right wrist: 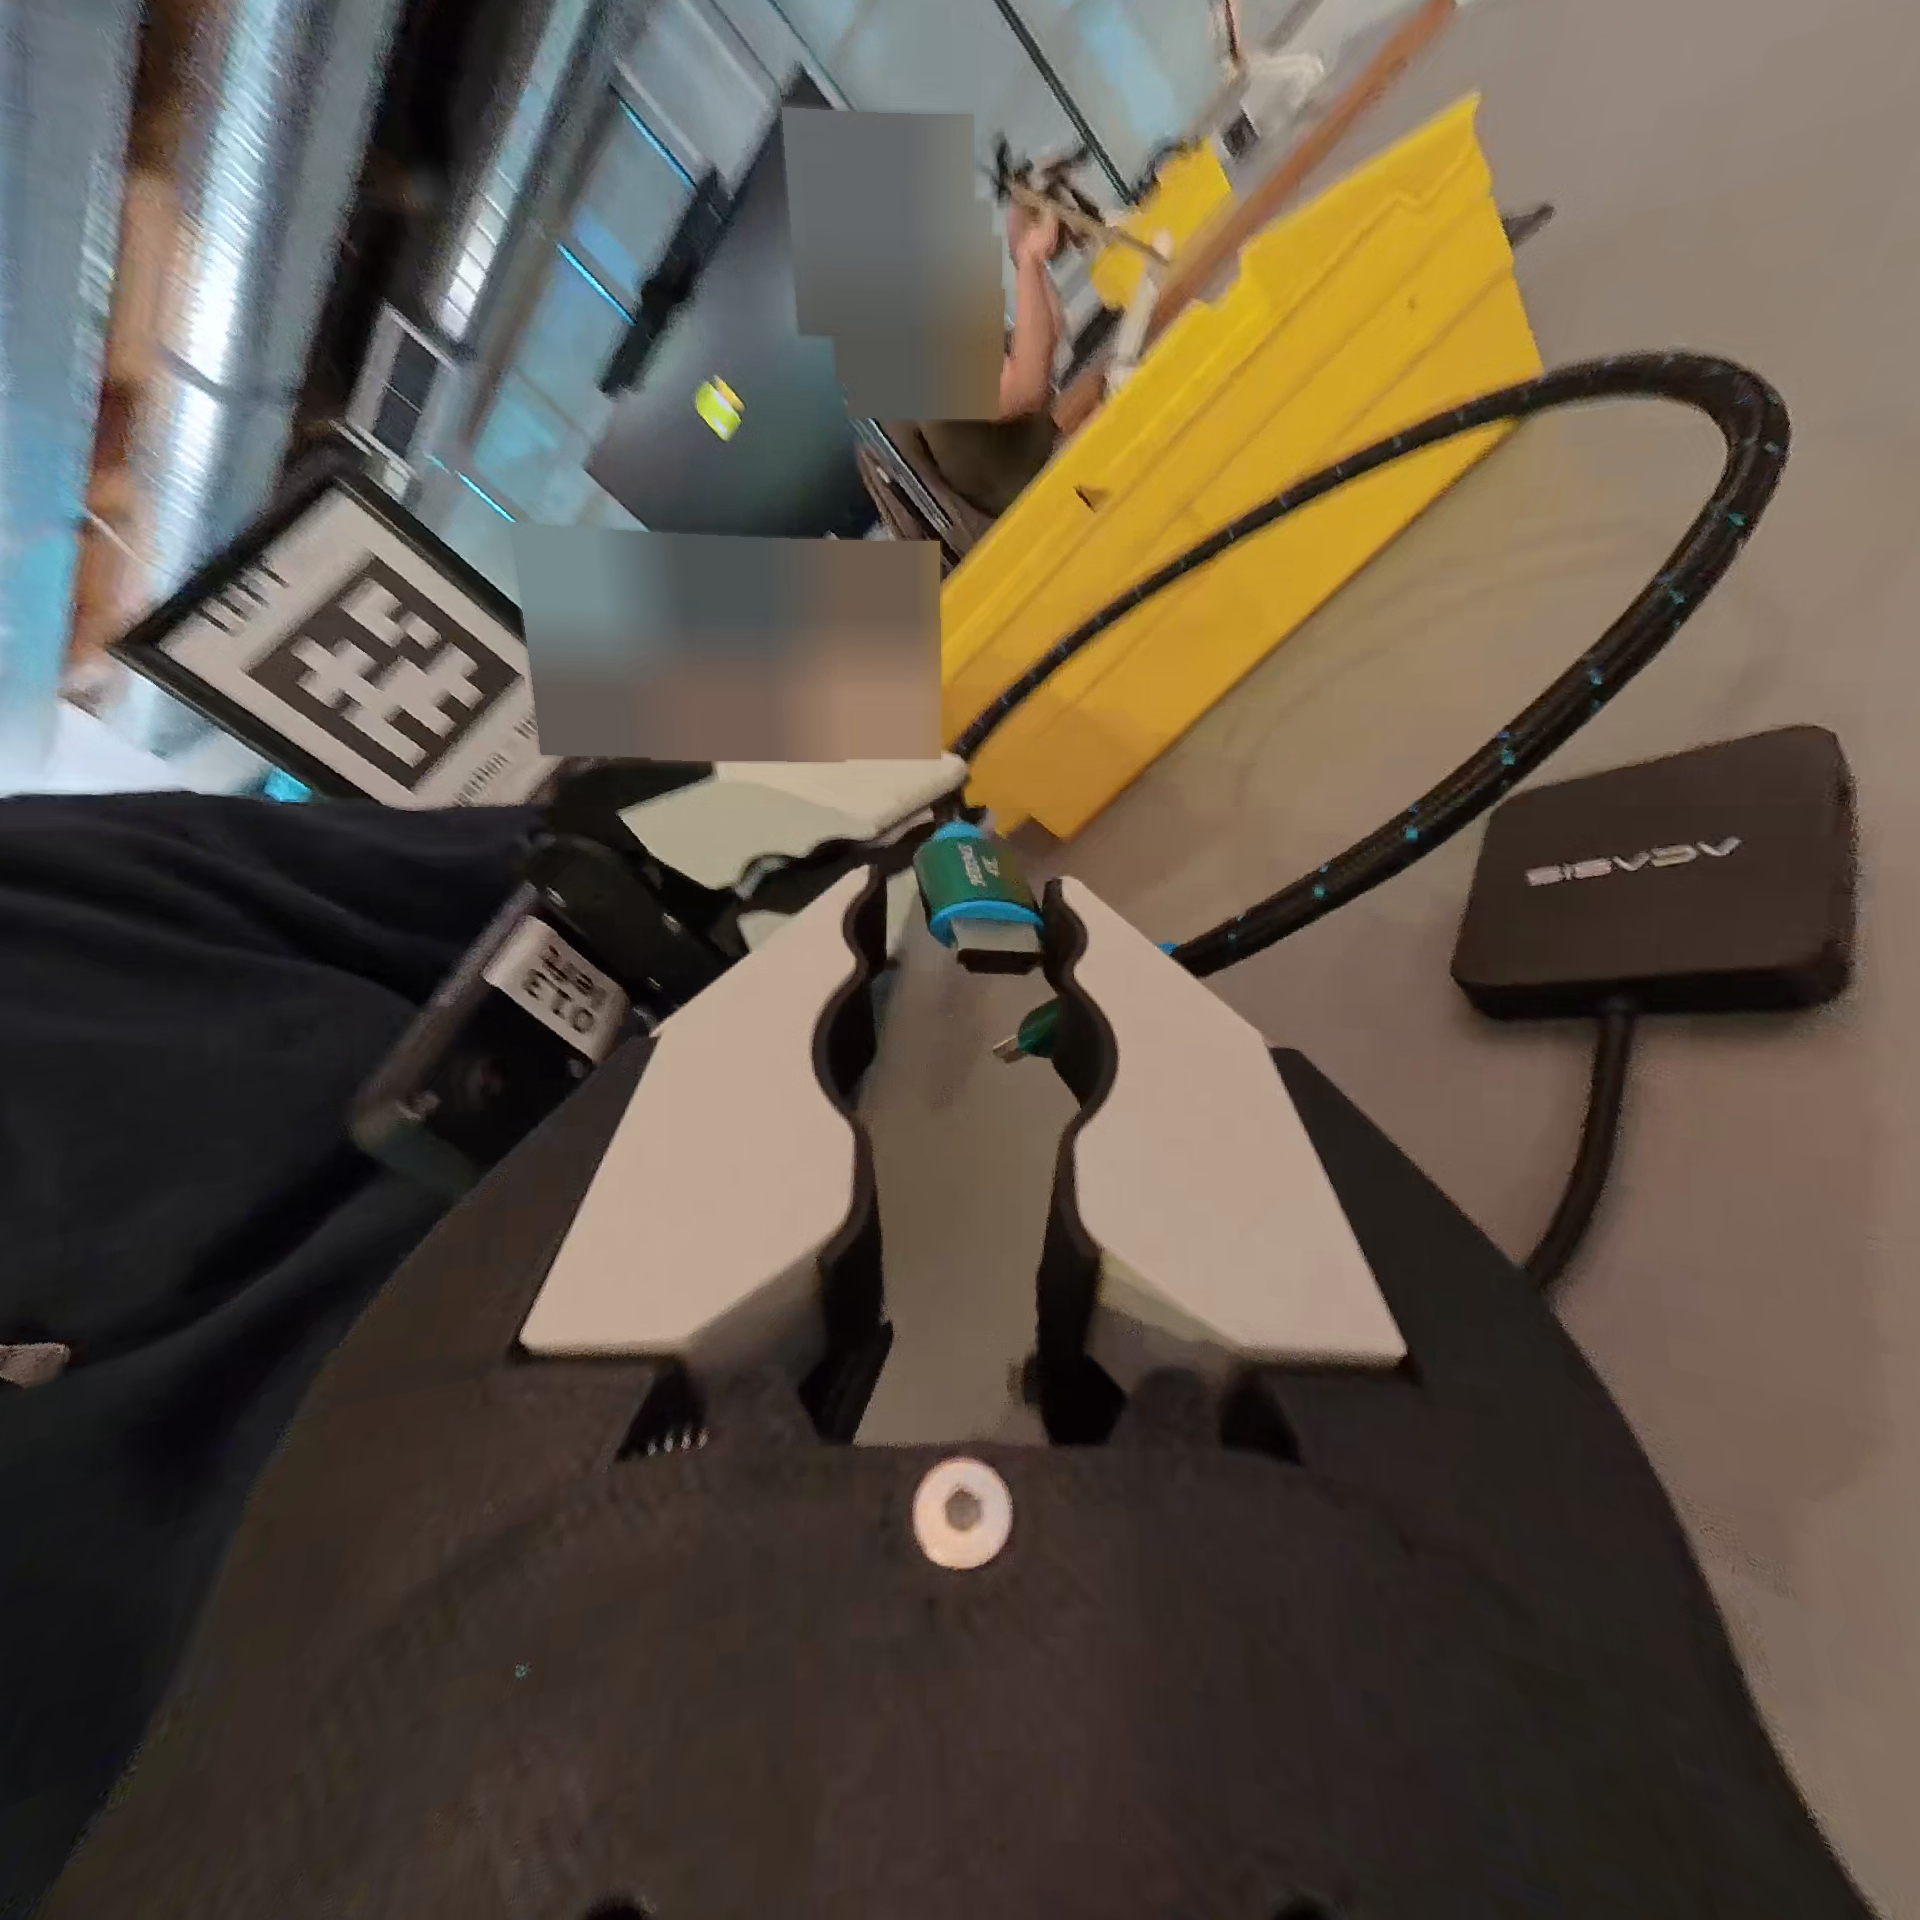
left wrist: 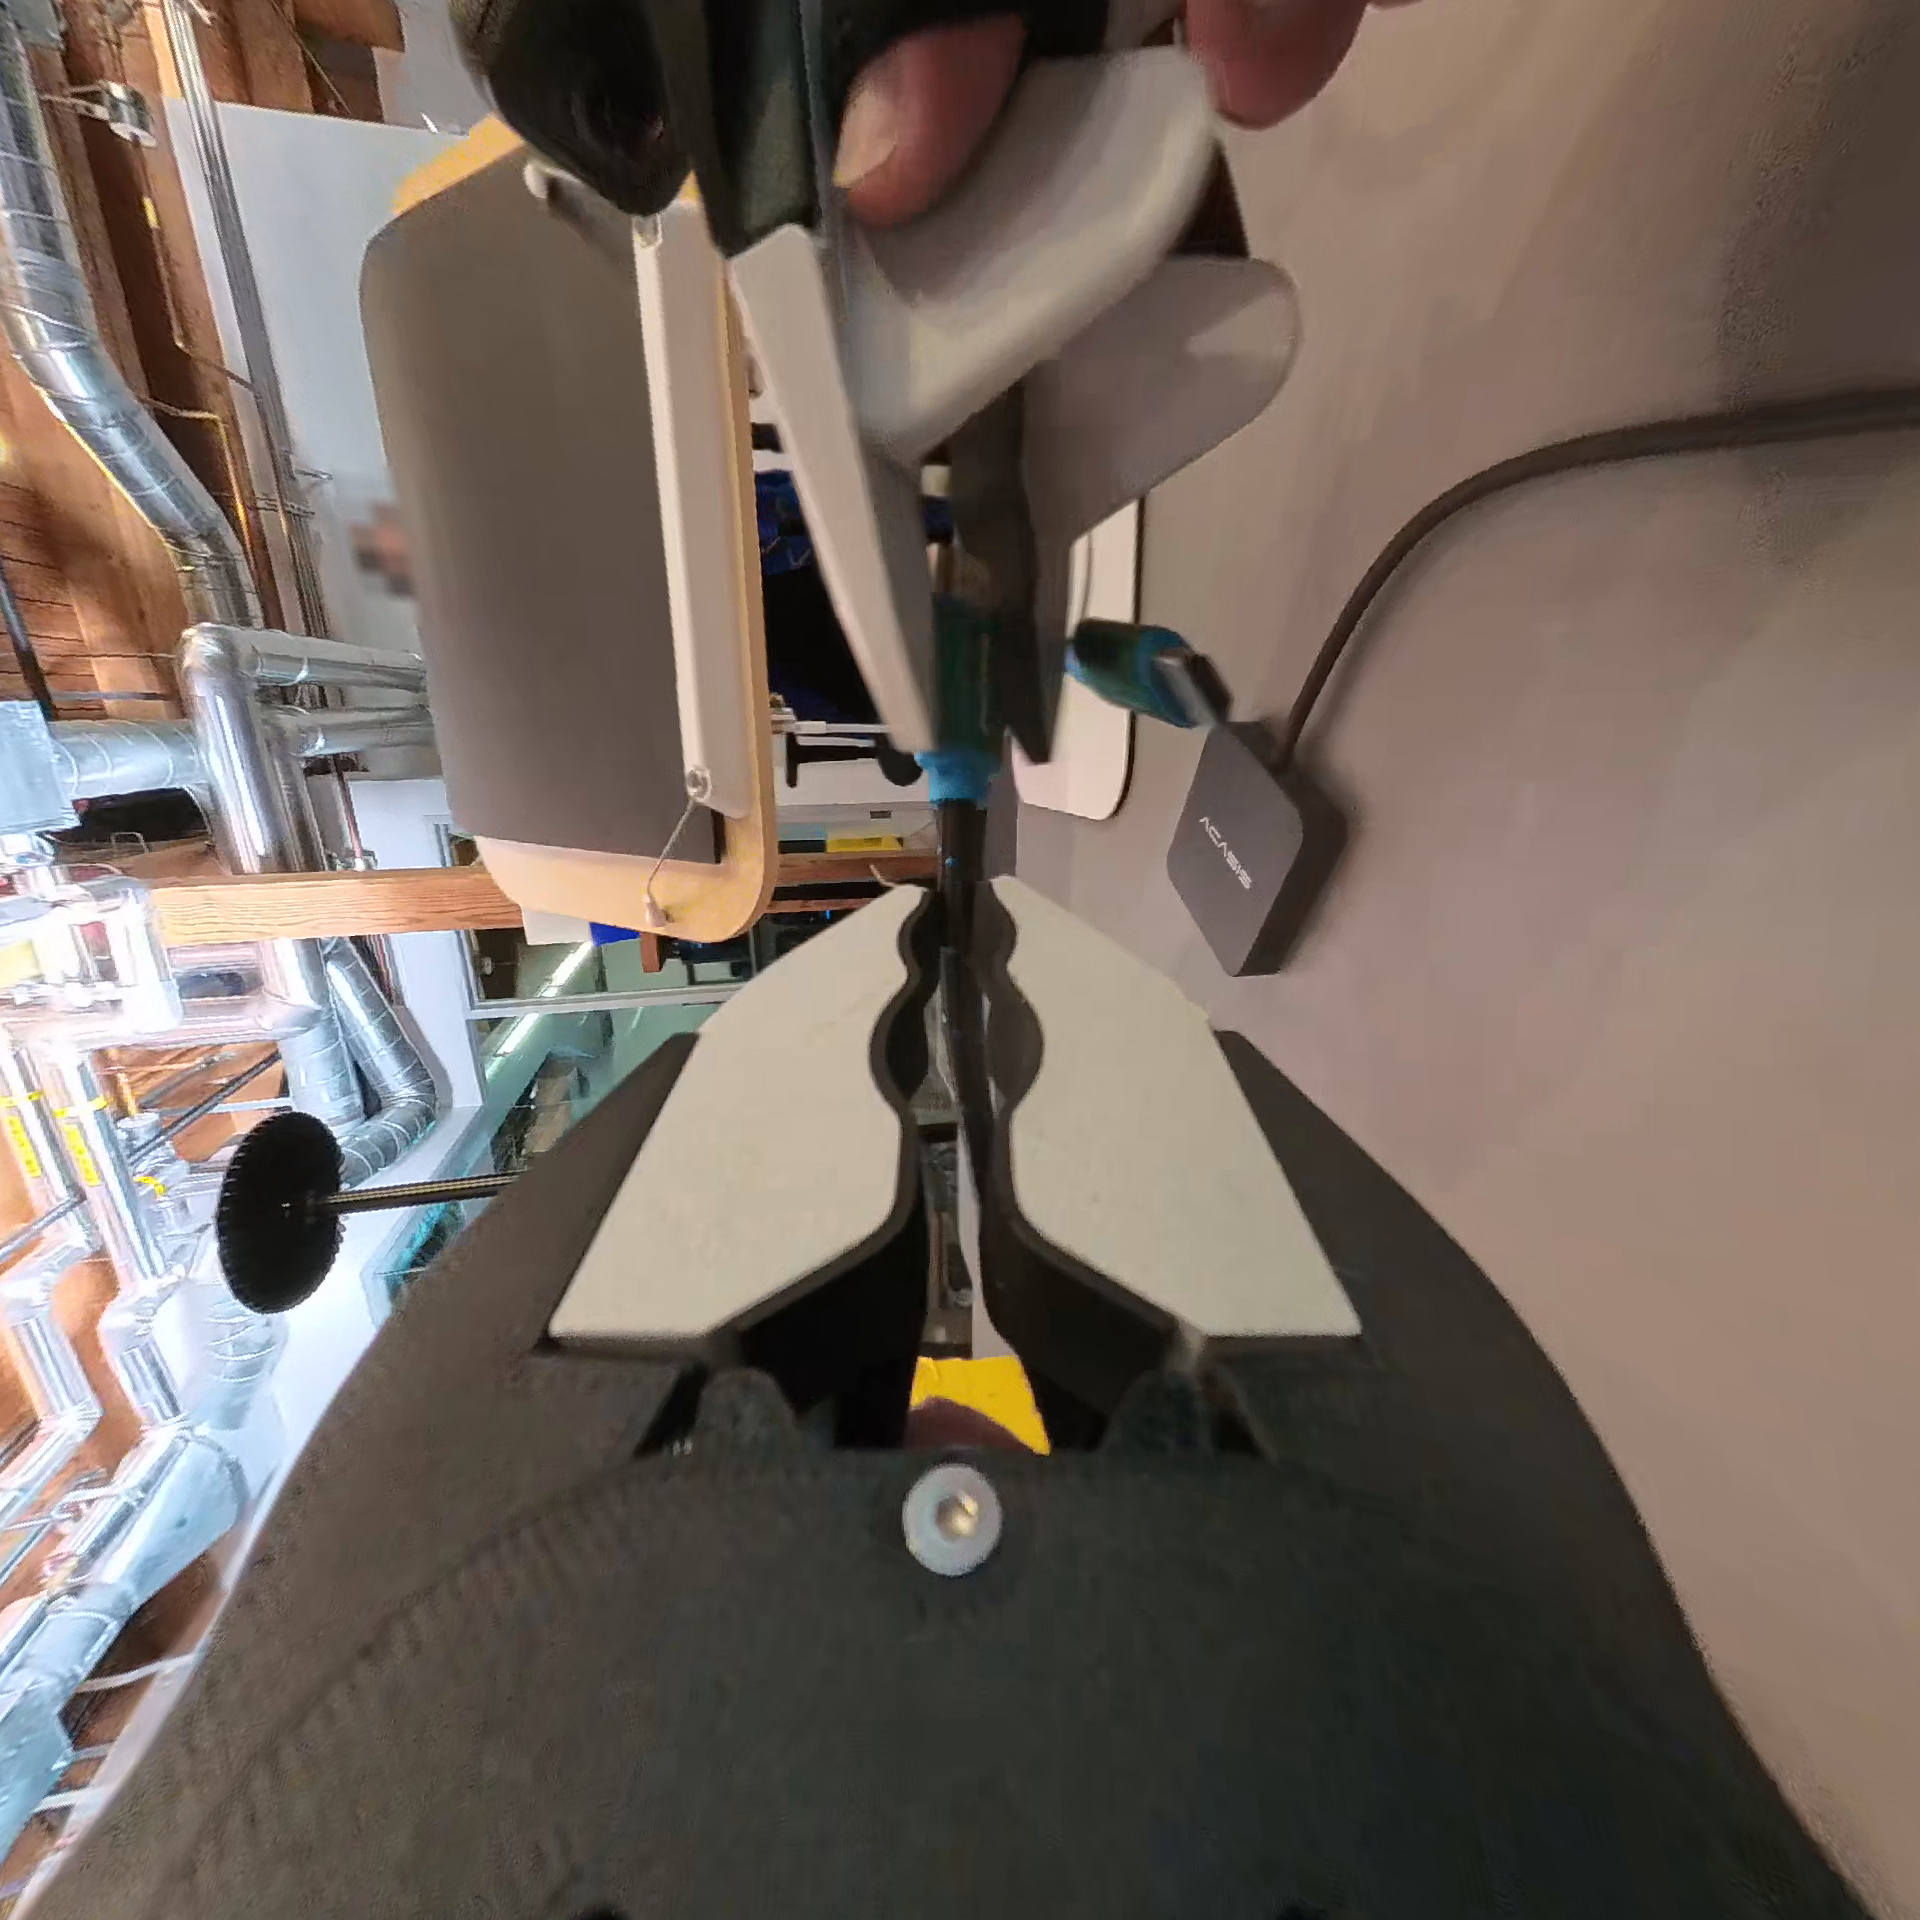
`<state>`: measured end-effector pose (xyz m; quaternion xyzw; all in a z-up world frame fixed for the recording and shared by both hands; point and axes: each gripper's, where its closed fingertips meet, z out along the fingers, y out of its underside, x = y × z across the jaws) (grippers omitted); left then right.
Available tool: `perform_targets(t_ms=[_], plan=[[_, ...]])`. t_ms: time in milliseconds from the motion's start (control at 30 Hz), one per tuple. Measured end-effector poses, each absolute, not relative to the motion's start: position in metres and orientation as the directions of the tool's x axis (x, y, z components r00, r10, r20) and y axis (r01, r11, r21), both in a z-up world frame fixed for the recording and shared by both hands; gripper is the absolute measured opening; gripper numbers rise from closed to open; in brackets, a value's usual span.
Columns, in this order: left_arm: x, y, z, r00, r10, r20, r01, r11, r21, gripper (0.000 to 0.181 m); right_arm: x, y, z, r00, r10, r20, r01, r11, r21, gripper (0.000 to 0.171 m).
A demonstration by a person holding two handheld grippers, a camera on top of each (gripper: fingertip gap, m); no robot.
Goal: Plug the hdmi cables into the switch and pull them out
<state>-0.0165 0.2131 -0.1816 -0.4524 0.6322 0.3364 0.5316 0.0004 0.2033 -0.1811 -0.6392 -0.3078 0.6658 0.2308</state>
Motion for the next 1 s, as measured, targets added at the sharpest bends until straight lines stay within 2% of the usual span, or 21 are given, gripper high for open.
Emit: perform_targets(t_ms=[267,467,567,633,700,800,1000], plan=[[-0.017,0.214,-0.187,-0.055,-0.192,-0.98,-0.931,0.364,-0.019,0.005,-0.004,0.206,-0.187,-0.084,0.657,-0.749,0.066,-0.746,-0.663,0.023],[-0.017,0.215,-0.182,-0.028,-0.188,-0.982,-0.93,0.364,-0.043,0.004,-0.005,0.207,-0.178,-0.098,0.723,-0.684,0.027,-0.685,-0.728,0.019],[-0.017,0.216,-0.184,0.001,-0.248,-0.969,-0.933,0.349,-0.09,0.006,-0.005,0.207,-0.179,-0.081,0.756,-0.649,0.036,-0.649,-0.76,0.019],[-0.017,0.216,-0.184,0.04,-0.293,-0.955,-0.925,0.35,-0.146,0.006,-0.004,0.209,-0.178,-0.077,0.768,-0.636,0.027,-0.636,-0.771,0.019],[-0.019,0.217,-0.181,0.083,-0.32,-0.944,-0.92,0.341,-0.196,0.018,-0.002,0.212,-0.179,-0.059,0.785,-0.617,0.024,-0.616,-0.787,0.019],[-0.02,0.215,-0.173,0.193,-0.409,-0.892,-0.879,0.333,-0.343,0.027,0.004,0.217,-0.176,-0.053,0.8,-0.598,-0.006,-0.599,-0.801,0.019],[-0.006,0.188,-0.177,0.349,-0.752,-0.56,-0.691,0.198,-0.695,0.017,0.013,0.22,-0.159,-0.056,0.853,-0.519,-0.084,-0.522,-0.849,0.019]])
